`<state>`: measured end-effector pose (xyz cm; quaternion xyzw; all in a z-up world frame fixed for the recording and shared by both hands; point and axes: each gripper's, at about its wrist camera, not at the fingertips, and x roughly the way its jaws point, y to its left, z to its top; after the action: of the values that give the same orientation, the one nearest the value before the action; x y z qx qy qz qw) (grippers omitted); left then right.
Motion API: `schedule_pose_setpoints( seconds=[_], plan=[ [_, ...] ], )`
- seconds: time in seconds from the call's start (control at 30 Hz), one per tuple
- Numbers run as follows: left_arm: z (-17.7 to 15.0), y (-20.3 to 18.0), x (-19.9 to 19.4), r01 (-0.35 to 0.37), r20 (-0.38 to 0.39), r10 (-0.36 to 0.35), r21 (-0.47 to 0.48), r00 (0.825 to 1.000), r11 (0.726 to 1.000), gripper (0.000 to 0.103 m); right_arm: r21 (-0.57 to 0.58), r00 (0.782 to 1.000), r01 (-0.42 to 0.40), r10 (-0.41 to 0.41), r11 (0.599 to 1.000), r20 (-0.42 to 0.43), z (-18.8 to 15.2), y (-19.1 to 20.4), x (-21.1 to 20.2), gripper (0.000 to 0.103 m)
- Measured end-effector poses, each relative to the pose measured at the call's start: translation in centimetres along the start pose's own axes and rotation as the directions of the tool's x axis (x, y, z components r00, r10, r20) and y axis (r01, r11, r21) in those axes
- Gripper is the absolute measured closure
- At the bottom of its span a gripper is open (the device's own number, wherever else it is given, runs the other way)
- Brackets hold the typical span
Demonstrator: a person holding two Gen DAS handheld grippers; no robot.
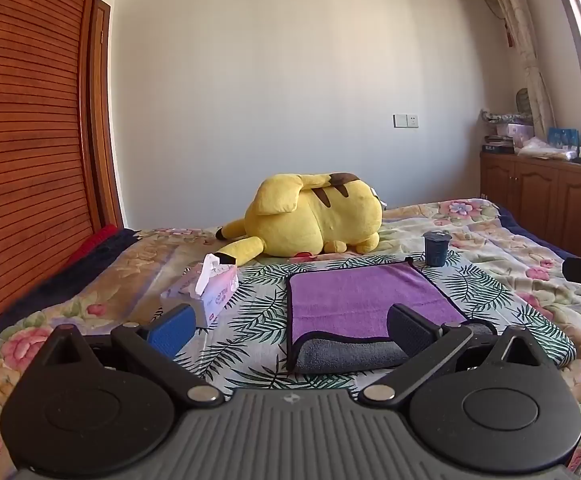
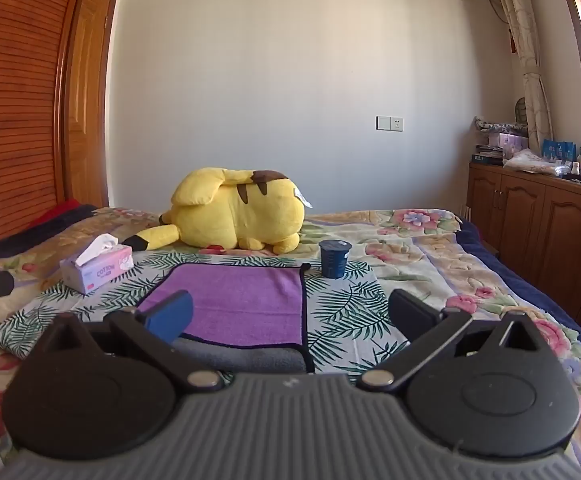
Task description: Fold towel
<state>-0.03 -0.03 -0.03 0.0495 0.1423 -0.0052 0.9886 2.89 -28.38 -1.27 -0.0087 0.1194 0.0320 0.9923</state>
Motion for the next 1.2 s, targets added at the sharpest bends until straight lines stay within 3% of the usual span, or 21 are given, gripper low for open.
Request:
schedule_pose_setpoints(
  seconds=[1.2],
  plan=[
    [0.00, 0.01, -0.01, 0.000, 0.005, 0.000, -0.003, 1.000, 1.000, 0.016, 0.003, 1.000, 0.001, -0.001, 1.000, 0.001, 0.01, -0.39, -0.02, 0.000]
  ],
)
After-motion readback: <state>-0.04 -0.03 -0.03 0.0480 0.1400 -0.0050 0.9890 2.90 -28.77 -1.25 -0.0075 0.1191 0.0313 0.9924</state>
